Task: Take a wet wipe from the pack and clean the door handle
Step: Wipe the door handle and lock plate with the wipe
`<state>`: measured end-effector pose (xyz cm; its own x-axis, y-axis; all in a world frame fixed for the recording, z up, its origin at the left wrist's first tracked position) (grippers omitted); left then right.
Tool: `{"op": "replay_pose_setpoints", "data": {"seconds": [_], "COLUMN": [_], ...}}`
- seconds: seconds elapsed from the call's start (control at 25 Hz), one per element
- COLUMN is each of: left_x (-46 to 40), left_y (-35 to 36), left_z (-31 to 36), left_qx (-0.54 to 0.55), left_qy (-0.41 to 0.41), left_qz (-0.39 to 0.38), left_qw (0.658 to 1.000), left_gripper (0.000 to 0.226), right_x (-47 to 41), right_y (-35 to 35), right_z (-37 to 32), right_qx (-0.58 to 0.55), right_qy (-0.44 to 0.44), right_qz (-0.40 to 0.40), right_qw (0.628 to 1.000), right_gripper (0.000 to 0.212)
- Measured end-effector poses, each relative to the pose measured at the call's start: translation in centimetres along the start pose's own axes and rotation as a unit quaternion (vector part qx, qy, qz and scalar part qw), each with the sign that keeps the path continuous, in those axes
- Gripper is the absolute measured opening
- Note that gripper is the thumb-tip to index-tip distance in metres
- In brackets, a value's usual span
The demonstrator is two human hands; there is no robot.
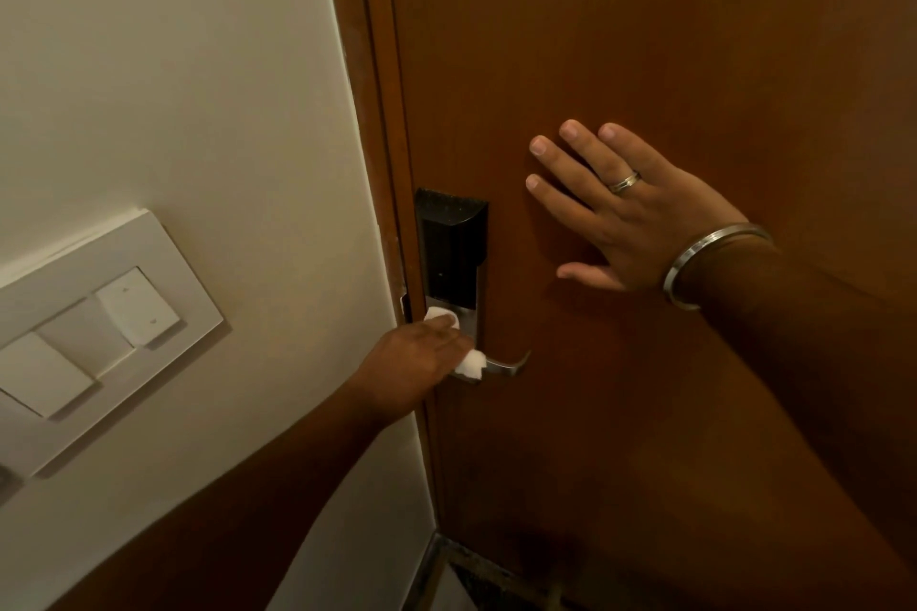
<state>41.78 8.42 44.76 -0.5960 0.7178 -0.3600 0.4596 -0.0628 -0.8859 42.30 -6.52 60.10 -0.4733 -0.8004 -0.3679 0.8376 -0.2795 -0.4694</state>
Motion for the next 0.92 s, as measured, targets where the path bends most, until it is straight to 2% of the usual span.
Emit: {"op": "replay_pose_setpoints", "data": {"seconds": [0.2,0.28,0.36,0.44,0.6,0.64,0.76,0.92], "left_x": [0.8,1.2,1.6,1.6,0.4,0.2,0.6,1.1], "left_y": [-0.4,0.4,1.1,1.2,-0.9,-0.6,0.8,1.2], "left_z": [-0.1,-3.1,-4.2,-3.6,1.2,2.4,2.3,-1.9], "left_qx": [0.057,0.137,0.139,0.107,0.077,0.071,0.065,0.065], "left_qy": [0.008,-0.087,-0.114,-0.084,0.034,0.059,0.064,0.032], "left_qz": [0.024,0.011,0.003,-0.012,0.037,0.023,-0.028,-0.052], "left_qw": [0.998,0.987,0.984,0.991,0.996,0.995,0.995,0.996], "left_gripper": [0.060,0.051,0.048,0.048,0.054,0.059,0.070,0.073], "right_x": [0.0,0.0,0.0,-0.1,0.0,-0.1,-0.1,0.0], "right_y": [-0.4,-0.5,-0.4,-0.2,-0.3,-0.3,-0.3,-0.2], "right_z": [0.0,0.0,0.0,-0.1,0.1,0.1,0.0,0.0], "right_qx": [0.004,0.008,0.008,0.008,-0.002,-0.001,-0.002,-0.001], "right_qy": [-0.001,-0.001,0.001,0.001,0.003,0.003,0.002,0.001], "right_qz": [0.006,0.005,0.004,0.003,0.004,0.002,0.003,0.007], "right_qw": [1.000,1.000,1.000,1.000,1.000,1.000,1.000,1.000], "right_gripper": [0.097,0.097,0.097,0.097,0.097,0.098,0.097,0.098]}}
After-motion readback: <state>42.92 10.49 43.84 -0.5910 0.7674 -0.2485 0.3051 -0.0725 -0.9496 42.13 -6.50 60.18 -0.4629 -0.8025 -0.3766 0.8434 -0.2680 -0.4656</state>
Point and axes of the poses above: each hand's wrist, its own x-axis away from the middle knuckle, its own y-axis out of the palm, z = x × y, the point moved 9 cm from there along -x, towards the middle knuckle, and after that the axes turned 12 degrees about -x, right-handed, at the moved point
